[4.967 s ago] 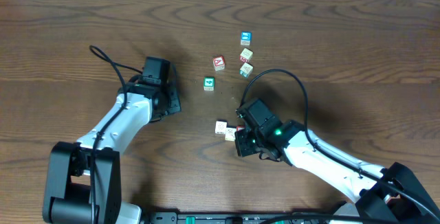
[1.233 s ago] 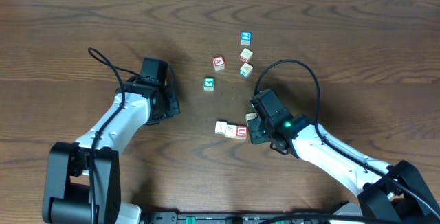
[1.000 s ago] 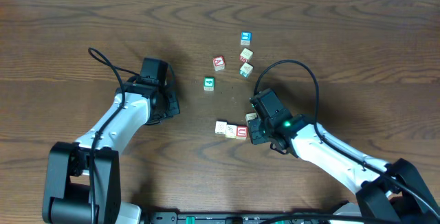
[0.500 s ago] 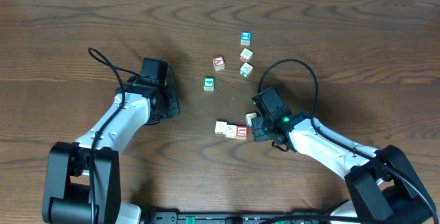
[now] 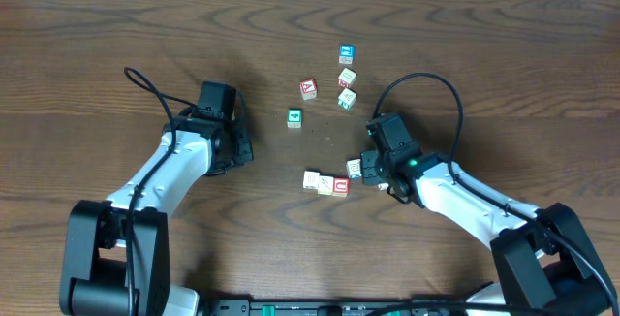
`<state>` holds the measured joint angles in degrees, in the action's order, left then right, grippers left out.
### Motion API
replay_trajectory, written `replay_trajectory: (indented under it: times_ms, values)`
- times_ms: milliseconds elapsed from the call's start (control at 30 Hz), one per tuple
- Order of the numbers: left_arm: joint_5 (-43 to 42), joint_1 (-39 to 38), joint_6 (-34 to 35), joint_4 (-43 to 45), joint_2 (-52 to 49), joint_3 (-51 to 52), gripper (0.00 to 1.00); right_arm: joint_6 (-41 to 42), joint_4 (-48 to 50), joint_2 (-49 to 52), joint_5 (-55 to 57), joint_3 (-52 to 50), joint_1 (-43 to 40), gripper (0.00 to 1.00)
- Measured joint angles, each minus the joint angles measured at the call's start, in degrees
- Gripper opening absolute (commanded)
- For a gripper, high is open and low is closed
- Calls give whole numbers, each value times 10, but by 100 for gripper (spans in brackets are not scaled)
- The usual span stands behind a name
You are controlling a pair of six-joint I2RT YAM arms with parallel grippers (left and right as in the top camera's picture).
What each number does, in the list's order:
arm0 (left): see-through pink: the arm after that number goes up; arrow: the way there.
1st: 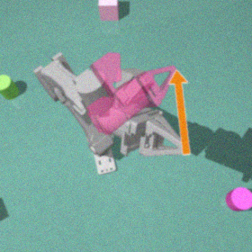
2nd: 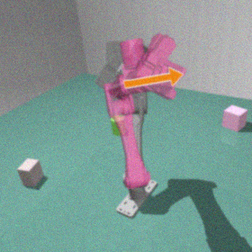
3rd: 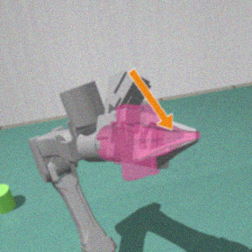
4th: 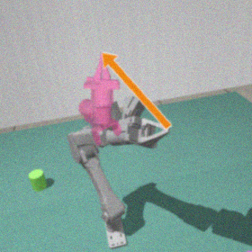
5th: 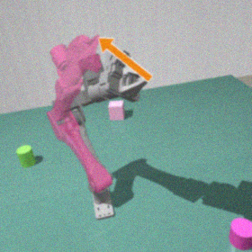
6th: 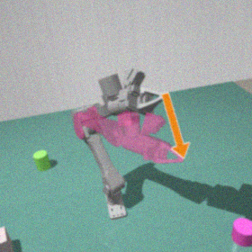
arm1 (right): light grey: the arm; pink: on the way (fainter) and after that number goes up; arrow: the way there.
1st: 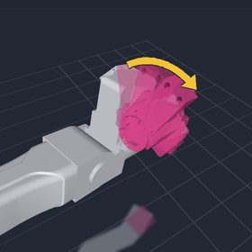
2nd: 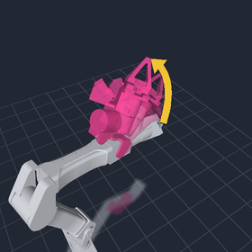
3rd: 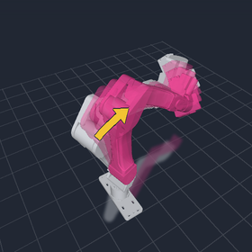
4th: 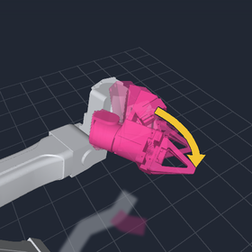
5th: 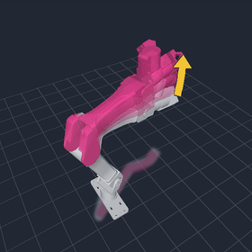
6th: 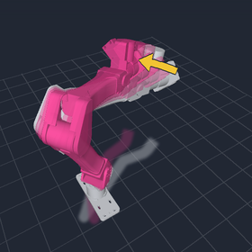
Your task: Lift 5 blocks
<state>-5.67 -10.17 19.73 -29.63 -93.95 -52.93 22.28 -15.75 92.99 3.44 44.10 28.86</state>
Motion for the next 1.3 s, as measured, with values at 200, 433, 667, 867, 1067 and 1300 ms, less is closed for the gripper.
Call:
replay_trajectory:
  times_ms: [200, 433, 667, 867, 1067, 1300]
  values:
    - [0, 0, 0, 3, 0, 0, 7, -15, 25, 0, -34, 20, -6, 1]
    - [0, 0, 0, 3, 0, 0, 7, -27, 32, 0, -46, 56, -6, 1]
    - [0, 0, 0, 3, 0, 0, 8, -33, 31, 1, -59, 57, -6, 1]
    - [0, 0, 0, 3, 0, 0, 8, -35, 26, 14, -71, 57, -6, 1]
    - [0, 0, 0, 3, 0, 0, 8, -35, 15, 32, -80, 57, -4, 1]
    - [0, 0, 0, 3, 0, 0, 7, -35, 8, 34, -80, 57, 7, 1]
